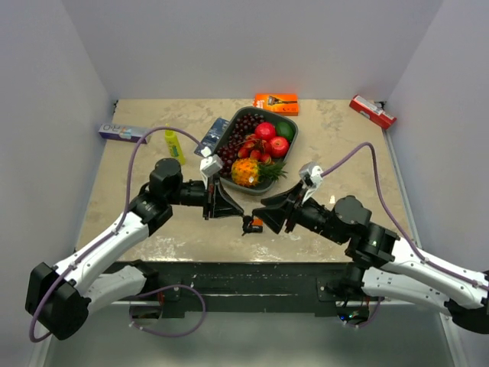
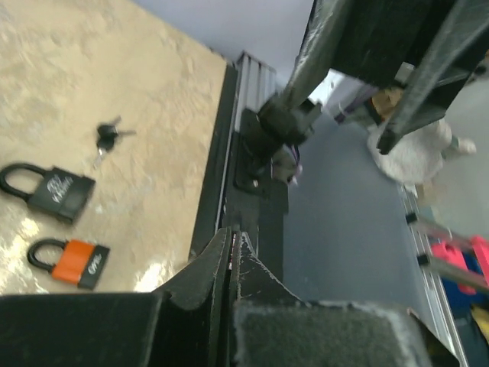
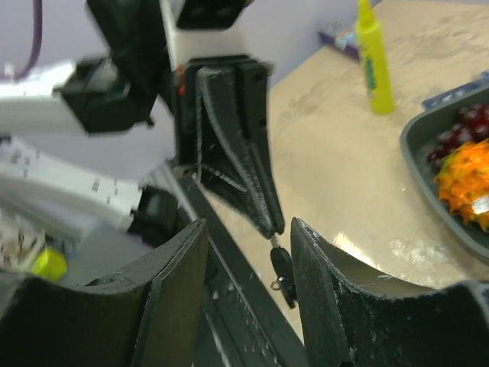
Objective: Unlock with the key
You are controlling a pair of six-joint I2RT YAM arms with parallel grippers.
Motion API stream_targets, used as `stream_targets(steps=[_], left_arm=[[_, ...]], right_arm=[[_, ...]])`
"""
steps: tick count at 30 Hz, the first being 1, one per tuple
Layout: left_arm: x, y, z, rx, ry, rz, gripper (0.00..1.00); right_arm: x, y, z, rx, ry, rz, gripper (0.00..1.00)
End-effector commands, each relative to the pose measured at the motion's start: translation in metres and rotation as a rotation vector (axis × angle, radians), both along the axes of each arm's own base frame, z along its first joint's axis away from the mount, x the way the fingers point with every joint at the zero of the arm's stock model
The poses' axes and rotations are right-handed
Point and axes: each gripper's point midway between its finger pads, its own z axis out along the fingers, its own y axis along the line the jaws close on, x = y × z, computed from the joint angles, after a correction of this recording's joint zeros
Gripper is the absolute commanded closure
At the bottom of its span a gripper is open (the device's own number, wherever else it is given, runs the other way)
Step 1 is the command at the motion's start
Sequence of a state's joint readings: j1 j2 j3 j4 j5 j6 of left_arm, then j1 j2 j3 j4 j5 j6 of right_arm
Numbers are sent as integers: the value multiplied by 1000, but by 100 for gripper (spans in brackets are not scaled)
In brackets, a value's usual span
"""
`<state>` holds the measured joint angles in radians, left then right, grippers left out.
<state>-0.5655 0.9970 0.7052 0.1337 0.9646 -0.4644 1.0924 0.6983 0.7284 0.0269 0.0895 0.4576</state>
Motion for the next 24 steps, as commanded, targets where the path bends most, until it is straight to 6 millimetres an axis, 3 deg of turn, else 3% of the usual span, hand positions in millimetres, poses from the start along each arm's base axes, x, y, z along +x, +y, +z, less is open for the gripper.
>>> stream_targets(steps=[1, 5, 12, 24], left_arm=[[-30, 9, -12, 71, 2, -193, 100], [-36, 11, -16, 95, 4, -236, 100], [-44, 11, -17, 79, 6, -280, 100], [-48, 12, -14, 71, -8, -291, 100]], right_arm=[[-42, 13, -22, -186, 13, 271, 49], [-55, 25, -48, -292, 73, 391, 51], [-58, 33, -91, -364, 156, 423, 56], [-57, 48, -102, -304, 168, 440, 64]])
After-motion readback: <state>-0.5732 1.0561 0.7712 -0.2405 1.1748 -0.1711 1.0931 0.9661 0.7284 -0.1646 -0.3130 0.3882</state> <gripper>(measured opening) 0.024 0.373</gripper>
